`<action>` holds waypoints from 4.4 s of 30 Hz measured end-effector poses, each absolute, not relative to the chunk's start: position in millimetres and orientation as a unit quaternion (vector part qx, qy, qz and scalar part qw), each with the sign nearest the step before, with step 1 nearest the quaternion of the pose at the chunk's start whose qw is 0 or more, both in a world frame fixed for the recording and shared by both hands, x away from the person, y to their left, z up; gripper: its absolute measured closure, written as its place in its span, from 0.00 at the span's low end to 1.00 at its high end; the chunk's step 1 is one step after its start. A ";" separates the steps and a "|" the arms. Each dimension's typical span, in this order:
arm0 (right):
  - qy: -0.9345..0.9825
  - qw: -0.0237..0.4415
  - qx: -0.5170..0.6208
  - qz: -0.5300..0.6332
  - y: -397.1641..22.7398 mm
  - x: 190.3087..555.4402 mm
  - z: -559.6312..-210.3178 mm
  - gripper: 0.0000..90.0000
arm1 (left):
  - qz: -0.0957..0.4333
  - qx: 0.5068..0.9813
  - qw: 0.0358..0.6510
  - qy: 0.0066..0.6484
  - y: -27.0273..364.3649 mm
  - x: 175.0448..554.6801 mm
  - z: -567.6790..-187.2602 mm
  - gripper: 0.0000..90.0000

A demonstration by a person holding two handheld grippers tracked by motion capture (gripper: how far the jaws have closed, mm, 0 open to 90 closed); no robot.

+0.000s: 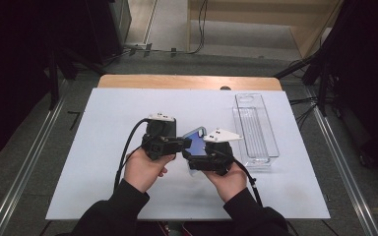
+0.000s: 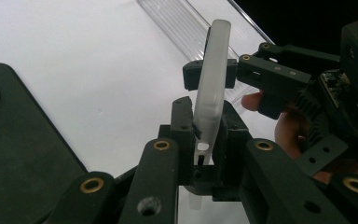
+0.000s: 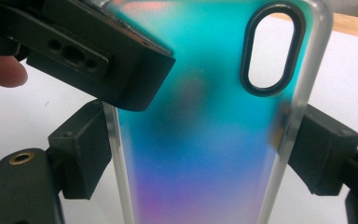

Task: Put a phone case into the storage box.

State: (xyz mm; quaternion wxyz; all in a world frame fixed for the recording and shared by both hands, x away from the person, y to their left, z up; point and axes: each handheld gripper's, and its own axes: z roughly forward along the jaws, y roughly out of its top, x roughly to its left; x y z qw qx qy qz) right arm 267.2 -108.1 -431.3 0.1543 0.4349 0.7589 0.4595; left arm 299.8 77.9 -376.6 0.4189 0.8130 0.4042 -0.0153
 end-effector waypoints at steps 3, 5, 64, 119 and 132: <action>0.759 0.148 0.433 0.463 -109.5 267.8 -430.6 0.17 | -0.019 0.811 0.424 0.403 79.5 299.8 -375.0 0.87; 0.759 0.146 0.433 0.464 -110.1 268.0 -429.9 0.17 | -0.022 0.810 0.429 0.400 81.0 300.3 -373.3 0.77; 0.786 0.067 0.334 0.515 -210.9 304.1 -375.7 0.17 | -0.018 0.848 0.439 0.297 184.5 269.6 -437.6 0.34; 0.630 0.245 0.588 0.443 -286.5 429.5 -400.0 0.17 | 0.001 0.832 0.436 0.343 209.6 263.8 -442.3 0.34; 0.630 0.252 0.610 0.409 -285.5 454.9 -429.0 0.16 | -0.007 0.831 0.439 0.342 209.5 264.9 -444.6 0.34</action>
